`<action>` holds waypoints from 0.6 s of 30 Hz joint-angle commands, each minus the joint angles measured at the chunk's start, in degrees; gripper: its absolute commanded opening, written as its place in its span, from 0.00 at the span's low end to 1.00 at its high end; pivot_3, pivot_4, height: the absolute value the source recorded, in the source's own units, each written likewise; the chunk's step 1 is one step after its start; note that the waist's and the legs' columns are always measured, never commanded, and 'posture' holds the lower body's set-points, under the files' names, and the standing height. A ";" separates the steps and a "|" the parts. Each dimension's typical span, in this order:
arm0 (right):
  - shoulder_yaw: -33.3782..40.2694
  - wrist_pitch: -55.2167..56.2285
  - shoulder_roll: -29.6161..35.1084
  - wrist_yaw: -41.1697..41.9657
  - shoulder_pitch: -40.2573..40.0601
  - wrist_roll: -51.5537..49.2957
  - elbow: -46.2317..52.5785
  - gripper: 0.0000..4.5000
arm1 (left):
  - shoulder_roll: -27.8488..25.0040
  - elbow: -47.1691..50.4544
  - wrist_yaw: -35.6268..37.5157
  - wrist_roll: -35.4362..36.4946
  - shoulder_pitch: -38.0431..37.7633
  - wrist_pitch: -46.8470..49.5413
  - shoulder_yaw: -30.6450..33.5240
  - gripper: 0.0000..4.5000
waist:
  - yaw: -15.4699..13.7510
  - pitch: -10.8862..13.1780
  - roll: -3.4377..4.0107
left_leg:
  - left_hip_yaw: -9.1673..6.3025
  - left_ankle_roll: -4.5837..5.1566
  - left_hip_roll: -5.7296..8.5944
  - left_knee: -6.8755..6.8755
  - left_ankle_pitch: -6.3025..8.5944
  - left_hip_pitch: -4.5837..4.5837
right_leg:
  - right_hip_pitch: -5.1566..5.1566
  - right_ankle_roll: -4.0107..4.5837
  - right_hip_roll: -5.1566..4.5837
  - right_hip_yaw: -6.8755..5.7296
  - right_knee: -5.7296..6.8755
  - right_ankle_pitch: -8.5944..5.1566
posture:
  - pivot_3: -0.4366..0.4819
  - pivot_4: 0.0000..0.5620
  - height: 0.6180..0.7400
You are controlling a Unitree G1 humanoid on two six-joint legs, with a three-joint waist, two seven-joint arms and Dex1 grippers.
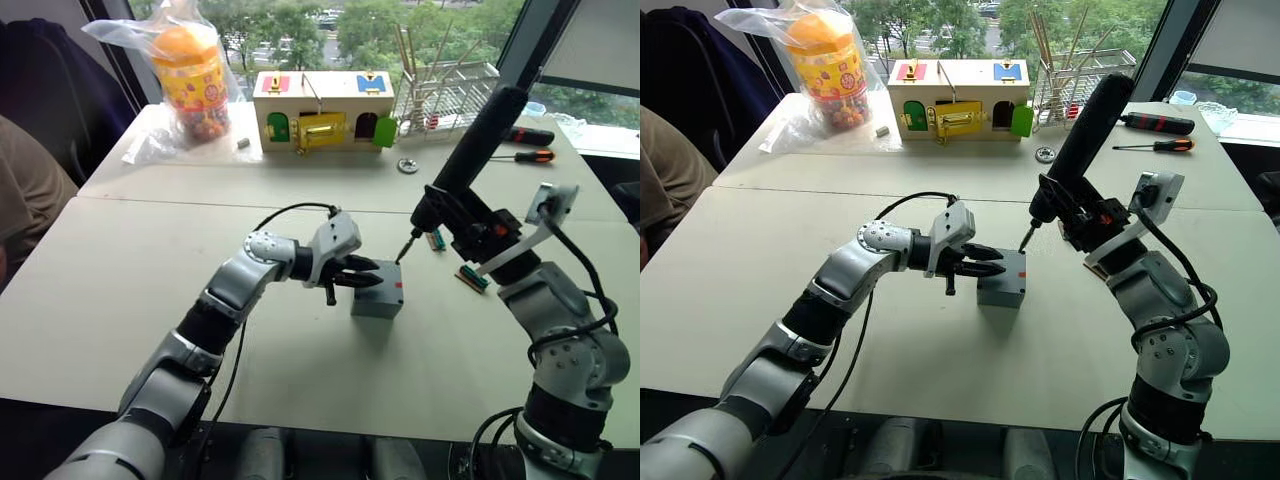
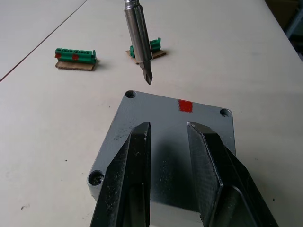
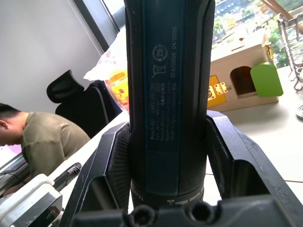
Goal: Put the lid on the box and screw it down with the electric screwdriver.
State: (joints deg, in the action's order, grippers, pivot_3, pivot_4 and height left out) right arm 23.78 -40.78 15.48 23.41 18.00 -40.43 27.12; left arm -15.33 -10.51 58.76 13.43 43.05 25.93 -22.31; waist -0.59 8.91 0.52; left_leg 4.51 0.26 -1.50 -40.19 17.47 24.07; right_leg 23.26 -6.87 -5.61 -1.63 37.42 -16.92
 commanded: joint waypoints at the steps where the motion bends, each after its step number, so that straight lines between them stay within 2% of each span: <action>1: -0.84 5.52 1.43 0.52 0.12 1.47 0.77 0.41 | 0.05 -1.02 0.10 -1.44 0.35 -1.78 0.27 0.27 | -0.01 0.00 0.00 | 0.00 0.00 -0.01 0.00 0.00 0.00 | 0.00 0.00 0.00 0.00 0.00 0.00 | 0.48 0.27 0.74; 18: -5.58 11.92 2.53 0.68 -1.33 3.19 -3.72 0.41 | -0.54 1.05 1.00 -2.17 -0.55 -0.53 0.32 0.27 | -0.08 0.00 0.00 | 0.00 0.00 -0.04 0.00 0.00 -0.01 | -0.01 0.00 0.00 0.01 0.00 0.00 | 0.48 0.27 0.74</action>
State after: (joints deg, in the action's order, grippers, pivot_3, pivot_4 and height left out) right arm 17.69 -30.98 17.19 23.58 16.25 -36.93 22.18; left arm -15.56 -10.72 59.67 11.73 43.02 24.81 -22.06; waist -0.67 8.91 0.52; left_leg 4.50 0.25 -1.55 -40.19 17.47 24.06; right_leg 23.25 -6.87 -5.62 -1.63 37.42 -16.92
